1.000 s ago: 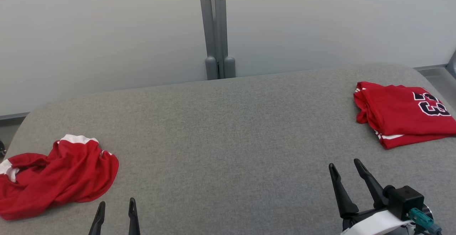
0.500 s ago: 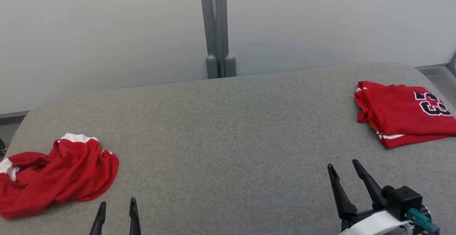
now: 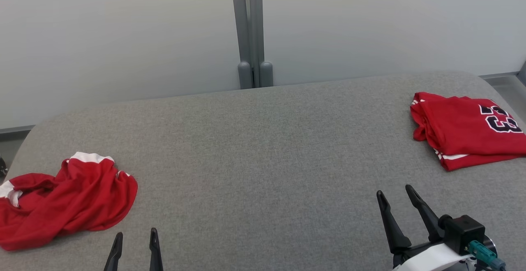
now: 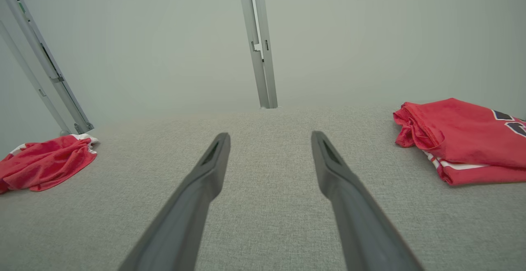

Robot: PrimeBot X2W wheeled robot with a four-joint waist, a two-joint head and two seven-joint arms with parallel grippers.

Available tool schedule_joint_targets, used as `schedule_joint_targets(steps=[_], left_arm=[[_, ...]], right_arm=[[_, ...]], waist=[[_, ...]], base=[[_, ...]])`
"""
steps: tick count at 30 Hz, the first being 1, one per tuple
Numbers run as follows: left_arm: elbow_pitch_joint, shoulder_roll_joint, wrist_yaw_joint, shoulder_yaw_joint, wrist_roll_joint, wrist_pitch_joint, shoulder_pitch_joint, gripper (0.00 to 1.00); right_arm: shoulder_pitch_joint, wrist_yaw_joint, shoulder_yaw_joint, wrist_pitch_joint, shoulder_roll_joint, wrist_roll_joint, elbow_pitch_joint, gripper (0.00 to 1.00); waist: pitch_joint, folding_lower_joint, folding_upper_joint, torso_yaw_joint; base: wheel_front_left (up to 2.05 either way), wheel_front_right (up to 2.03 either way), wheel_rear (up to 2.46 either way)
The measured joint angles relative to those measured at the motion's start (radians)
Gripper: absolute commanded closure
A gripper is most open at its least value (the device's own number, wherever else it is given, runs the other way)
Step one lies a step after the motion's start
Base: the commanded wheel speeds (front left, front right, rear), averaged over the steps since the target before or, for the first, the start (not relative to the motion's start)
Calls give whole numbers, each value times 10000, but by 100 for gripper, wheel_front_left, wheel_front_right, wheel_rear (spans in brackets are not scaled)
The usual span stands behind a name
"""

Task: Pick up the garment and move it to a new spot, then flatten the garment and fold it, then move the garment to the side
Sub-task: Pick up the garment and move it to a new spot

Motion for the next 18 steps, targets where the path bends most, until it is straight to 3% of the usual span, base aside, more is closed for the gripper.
schedule_joint_targets(steps=[10,18], left_arm=[[65,0,-44,-29,2,0,-75,0],[19,-6,-2,42,35,0,-98,0]], right_arm=[[9,0,35,-2,-82,-33,31,0],[87,0,2,-2,-81,2,50,0]], waist=[[10,0,0,247],[24,0,0,988]], base=[[0,0,0],[0,0,0]])
